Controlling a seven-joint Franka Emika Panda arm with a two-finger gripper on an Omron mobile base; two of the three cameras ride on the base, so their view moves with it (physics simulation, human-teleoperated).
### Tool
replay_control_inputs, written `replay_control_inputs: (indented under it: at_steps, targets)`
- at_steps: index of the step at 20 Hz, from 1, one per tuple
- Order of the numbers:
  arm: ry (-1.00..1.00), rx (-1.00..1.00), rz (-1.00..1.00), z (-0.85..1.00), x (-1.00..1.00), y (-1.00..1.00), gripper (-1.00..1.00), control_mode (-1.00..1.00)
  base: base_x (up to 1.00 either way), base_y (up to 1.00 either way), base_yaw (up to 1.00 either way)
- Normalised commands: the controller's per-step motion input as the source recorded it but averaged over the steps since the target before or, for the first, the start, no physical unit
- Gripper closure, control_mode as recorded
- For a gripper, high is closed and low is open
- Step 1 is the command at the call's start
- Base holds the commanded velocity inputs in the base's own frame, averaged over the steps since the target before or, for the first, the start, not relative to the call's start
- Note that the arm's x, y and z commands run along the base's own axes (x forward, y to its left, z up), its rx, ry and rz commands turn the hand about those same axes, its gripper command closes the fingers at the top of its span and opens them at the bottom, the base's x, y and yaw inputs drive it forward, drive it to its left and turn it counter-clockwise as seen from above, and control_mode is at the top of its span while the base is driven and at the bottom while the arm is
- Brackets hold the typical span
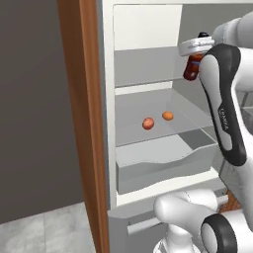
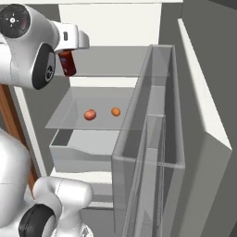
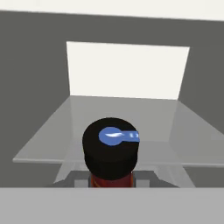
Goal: Place the ketchup and condiment bottle from the counter to the top shelf of the fridge. If the existing items in the fridge are on the top shelf, move them to other shelves.
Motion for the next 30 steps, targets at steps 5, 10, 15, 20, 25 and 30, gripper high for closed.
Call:
replay_control_inputs:
  at_steps: [5,10,15,20,25,30]
  targets:
    - [0.0,0.0,0.02,-0.18,0.91,-0.1,1.0,-1.0,0.0,0.0,0.0]
    - [0.0,0.0,0.01,-0.28,0.85,-0.29,1.0,-1.0,0.0,0.0,0.0]
    - [0.04,0.0,0.0,-0.29,0.82,-0.36,1.0,-1.0,0.0,0.0,0.0]
    - [0.01,0.0,0.0,-0.11,0.83,-0.39,1.0,-1.0,0.0,0.0,0.0]
    - [0.0,0.0,0.0,0.0,0.86,-0.37,1.0,-1.0,0.0,0.0,0.0]
    - [0.02,0.0,0.0,-0.09,0.75,-0.28,1.0,-1.0,0.0,0.0,0.0]
